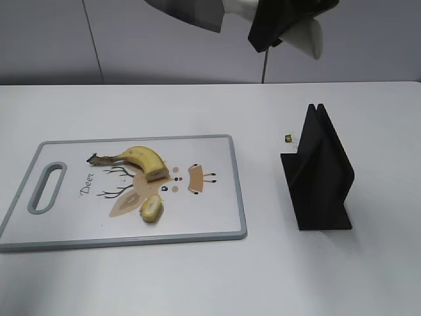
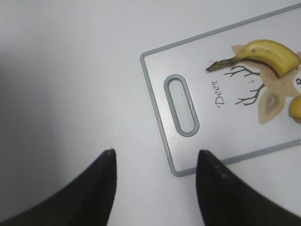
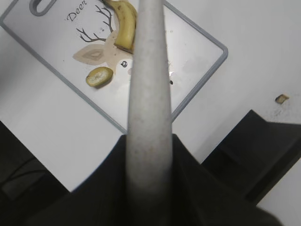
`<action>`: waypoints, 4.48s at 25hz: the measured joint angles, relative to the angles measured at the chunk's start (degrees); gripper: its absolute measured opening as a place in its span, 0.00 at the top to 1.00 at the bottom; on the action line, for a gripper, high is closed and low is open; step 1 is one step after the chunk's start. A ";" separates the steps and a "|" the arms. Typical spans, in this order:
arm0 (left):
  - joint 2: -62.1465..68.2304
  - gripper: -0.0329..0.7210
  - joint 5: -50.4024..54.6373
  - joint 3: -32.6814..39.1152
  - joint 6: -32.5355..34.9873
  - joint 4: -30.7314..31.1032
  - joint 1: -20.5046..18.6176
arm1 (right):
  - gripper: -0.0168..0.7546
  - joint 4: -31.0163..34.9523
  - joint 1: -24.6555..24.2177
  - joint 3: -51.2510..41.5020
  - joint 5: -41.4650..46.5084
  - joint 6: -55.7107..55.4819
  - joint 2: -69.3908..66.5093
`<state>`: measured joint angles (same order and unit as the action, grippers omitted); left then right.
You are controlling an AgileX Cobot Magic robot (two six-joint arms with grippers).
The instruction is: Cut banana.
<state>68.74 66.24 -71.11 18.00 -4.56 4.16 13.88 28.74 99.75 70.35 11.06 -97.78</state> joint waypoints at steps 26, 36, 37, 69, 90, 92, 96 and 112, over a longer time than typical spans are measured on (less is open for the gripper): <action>-55.90 0.12 -1.45 41.13 -9.20 -4.85 0.00 | 0.77 -6.85 -13.04 -30.92 -8.57 -23.64 18.07; -68.60 0.16 -4.24 42.91 -10.69 -0.96 0.00 | 0.77 -7.00 -13.04 -36.81 -14.36 -24.72 18.07; -68.79 0.16 -4.29 42.91 -10.75 -0.90 0.00 | 0.77 -7.47 -13.04 -37.03 -14.47 -25.05 18.02; -69.08 0.17 -4.34 42.91 -10.81 -0.90 0.00 | 0.77 -9.71 -10.71 -37.17 -17.65 -25.36 11.00; -69.08 0.17 -4.34 42.91 -10.81 -0.90 0.00 | 0.77 -10.22 -10.71 -35.00 -13.36 -27.55 10.08; -69.08 0.17 -4.34 42.91 -10.81 -0.90 0.00 | 0.77 -9.92 -10.71 -35.00 -13.02 -27.55 8.75; -69.08 0.17 -4.34 42.91 -10.81 -0.90 0.00 | 0.77 -9.16 -10.71 -35.00 -12.89 -27.39 7.52; -69.08 0.17 -4.34 42.91 -10.81 -0.90 0.00 | 0.75 -5.05 -10.71 -34.70 -9.00 -25.34 4.00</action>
<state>-0.33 61.90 -28.19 7.20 -5.46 4.16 8.82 18.04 65.05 61.35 -14.28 -93.77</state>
